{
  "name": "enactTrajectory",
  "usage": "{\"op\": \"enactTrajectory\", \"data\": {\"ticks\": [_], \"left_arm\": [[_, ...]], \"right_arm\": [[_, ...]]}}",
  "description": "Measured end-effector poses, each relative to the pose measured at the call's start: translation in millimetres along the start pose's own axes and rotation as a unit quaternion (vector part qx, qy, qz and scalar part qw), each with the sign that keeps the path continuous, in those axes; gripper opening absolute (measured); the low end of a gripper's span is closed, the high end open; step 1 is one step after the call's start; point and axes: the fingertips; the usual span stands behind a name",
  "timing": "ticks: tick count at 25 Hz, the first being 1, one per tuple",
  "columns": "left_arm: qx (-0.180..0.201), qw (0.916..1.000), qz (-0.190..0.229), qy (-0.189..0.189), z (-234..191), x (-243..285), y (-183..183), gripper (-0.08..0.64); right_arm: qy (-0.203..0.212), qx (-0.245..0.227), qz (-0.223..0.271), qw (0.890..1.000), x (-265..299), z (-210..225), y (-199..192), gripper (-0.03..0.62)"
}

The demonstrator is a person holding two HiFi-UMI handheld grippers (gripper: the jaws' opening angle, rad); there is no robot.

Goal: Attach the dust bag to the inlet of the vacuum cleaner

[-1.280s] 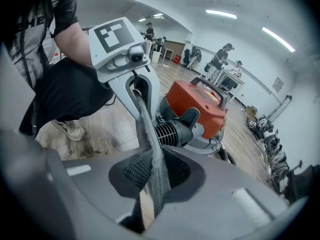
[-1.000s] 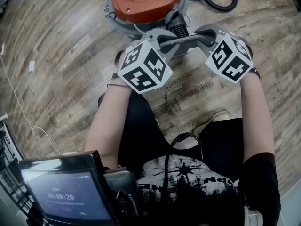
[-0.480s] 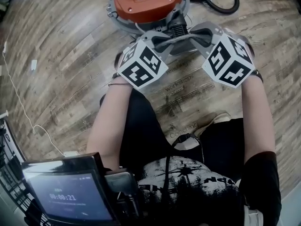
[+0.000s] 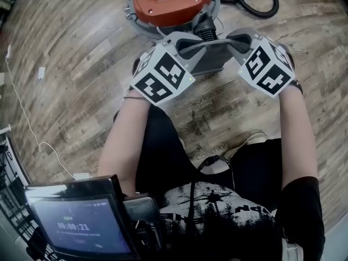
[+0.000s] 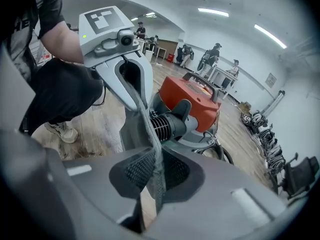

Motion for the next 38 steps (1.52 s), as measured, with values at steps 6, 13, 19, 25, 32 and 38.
{"op": "enactTrajectory", "data": {"ticks": [6,13,19,25,32,38], "left_arm": [[0.0,0.9995,-0.026,0.02,-4.4,2.8,-28.4,0.028],[-0.004,0.9982,-0.053,0.025,-12.7,6.5,-44.9,0.029],[0.024,0.9987,-0.037,0.024,-13.1,4.3,-10.4,0.028],[0.02,0.9988,-0.03,0.033,-17.1,2.4,-6.3,0.029],[-0.007,0.9977,-0.048,0.047,-17.7,7.3,-41.1,0.026],[0.002,0.9976,-0.048,0.05,-20.2,7.5,-30.9,0.026]], "right_arm": [[-0.005,-0.049,-0.013,0.999,-2.0,-6.3,21.3,0.032],[-0.021,-0.097,-0.032,0.995,0.5,-6.9,40.2,0.032],[-0.006,-0.009,-0.007,1.0,-0.8,3.9,10.9,0.035],[-0.014,-0.008,-0.019,1.0,-1.1,5.7,12.7,0.038],[-0.047,-0.105,-0.044,0.992,-2.2,-0.6,45.6,0.034],[-0.032,-0.067,-0.011,0.997,1.7,7.9,33.0,0.037]]}}
Point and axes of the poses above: the fingertips, and each gripper's own axes: x forward along the fingers, z to its right, y out of its top, and after that the axes turned 12 degrees about y, right-handed
